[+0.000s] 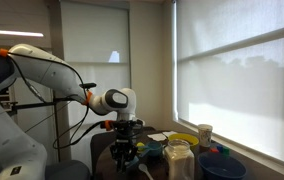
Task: Pick up the upside down measuring spoon and put it the right way up on the table
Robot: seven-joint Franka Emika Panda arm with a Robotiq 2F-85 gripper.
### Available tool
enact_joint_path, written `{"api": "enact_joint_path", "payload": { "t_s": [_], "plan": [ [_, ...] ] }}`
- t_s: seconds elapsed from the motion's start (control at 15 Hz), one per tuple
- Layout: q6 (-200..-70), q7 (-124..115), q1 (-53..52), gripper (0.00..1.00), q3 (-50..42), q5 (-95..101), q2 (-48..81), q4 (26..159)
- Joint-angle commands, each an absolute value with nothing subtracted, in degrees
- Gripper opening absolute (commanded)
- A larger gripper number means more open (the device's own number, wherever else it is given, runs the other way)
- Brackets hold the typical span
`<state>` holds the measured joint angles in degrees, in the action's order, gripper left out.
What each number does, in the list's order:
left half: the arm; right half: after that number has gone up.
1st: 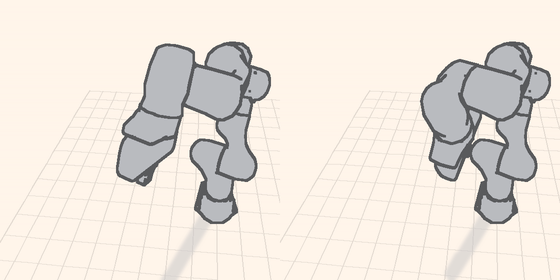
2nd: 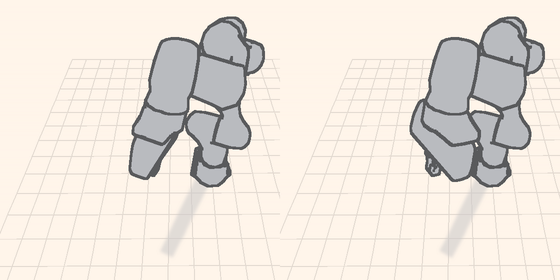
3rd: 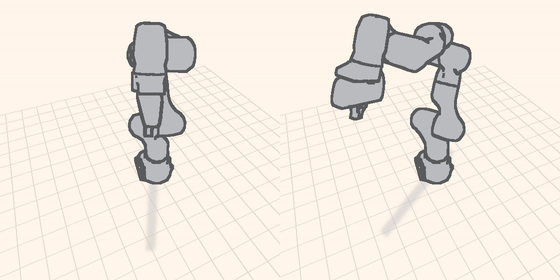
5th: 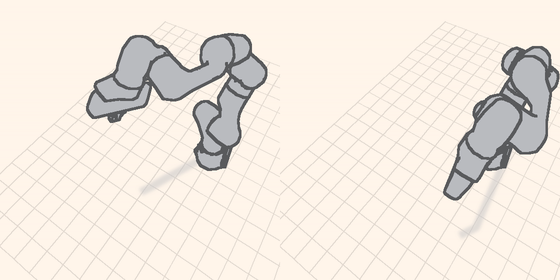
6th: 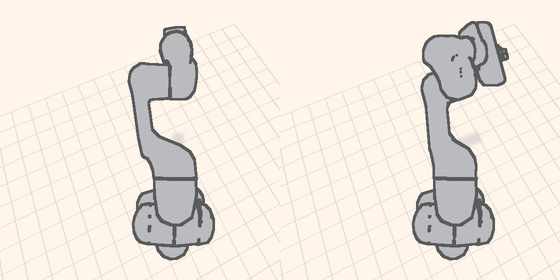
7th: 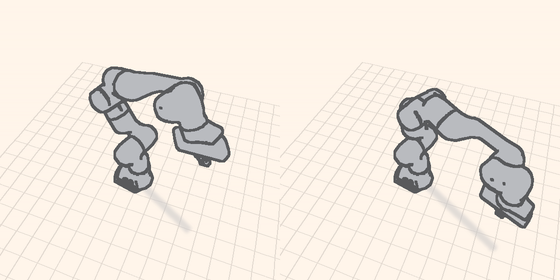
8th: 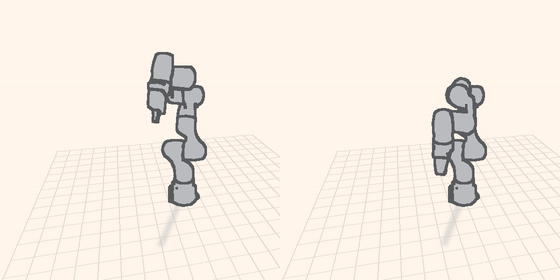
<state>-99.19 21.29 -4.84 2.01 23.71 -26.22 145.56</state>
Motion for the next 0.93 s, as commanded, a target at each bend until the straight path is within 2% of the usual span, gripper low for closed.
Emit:
{"api": "enact_joint_path", "payload": {
  "t_s": [0.0, 0.2, 0.27, 0.33, 0.4, 0.87],
  "plan": [
    [-100.6, 27.9, -7.2, 0.06, -1.0, 18.8, -26.5, 145.9],
    [-98.8, 32.0, -6.5, 0.06, -3.3, 16.5, -24.5, 145.6],
    [-98.5, 32.8, -6.2, 0.15, -4.0, 16.1, -24.0, 145.6],
    [-98.1, 33.7, -5.9, 0.38, -4.6, 15.8, -23.3, 145.6],
    [-98.3, 33.7, -5.5, 0.50, -5.1, 15.7, -22.7, 145.7],
    [-99.1, 37.8, -4.4, 0.98, -7.9, 11.9, -20.6, 145.8]
  ]
}}
